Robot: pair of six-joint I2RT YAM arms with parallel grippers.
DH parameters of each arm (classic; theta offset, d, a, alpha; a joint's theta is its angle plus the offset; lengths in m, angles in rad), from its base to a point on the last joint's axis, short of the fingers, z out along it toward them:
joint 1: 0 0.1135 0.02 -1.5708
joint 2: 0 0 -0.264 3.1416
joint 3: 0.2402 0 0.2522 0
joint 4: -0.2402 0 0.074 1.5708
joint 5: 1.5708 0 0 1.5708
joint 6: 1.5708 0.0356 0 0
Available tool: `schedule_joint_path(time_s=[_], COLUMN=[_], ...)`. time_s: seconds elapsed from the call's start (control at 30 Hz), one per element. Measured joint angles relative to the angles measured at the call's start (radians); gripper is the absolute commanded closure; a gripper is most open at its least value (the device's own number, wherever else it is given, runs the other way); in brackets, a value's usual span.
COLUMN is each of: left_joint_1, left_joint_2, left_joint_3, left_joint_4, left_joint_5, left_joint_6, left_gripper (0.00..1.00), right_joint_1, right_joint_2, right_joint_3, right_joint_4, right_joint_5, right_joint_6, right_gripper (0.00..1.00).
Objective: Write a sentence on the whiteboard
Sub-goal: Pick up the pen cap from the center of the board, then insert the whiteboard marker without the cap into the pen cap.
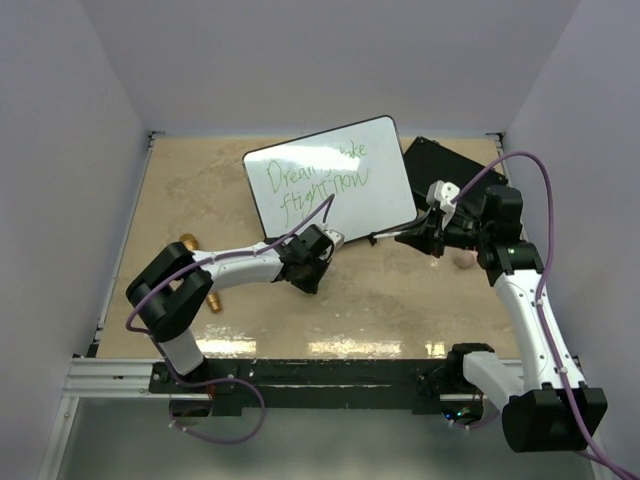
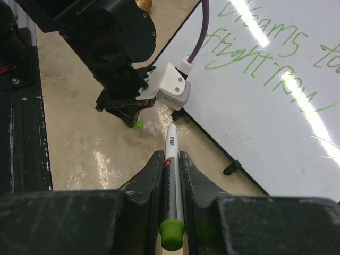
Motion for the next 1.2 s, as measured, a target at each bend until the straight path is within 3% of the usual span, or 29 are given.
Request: schedule_joint_path(time_s=[0.3, 0.53, 0.73, 1.2], left_joint_1=[-0.032, -0.077, -0.076, -0.076], left_joint_2=[-0.063, -0.19, -0.207, -0.201], left_joint_3=[-0.083, -0.249, -0.38, -0.661], left_joint_4=[0.122, 0.45, 0.715, 1.23], left_joint_5=[0.031, 0.114, 0.196, 0.235], left_joint_6=[0.129, 0.295, 0.402, 0.425], left_gripper=[1.0, 1.0, 1.0, 1.0], right_joint_1=[0.0, 0.023, 0.103, 0.261], right_joint_2=[0.055, 0.199, 0.234, 0.37], right_joint_3=[-0.008, -0.017, -0.027, -0.027], right_joint_4=[0.005, 0.011, 0.03, 0.047], right_joint_5=[-0.029, -0.048, -0.017, 0.06], right_joint_6=[0.005, 0.017, 0.028, 0.016], right_gripper=[1.0, 1.0, 1.0, 1.0])
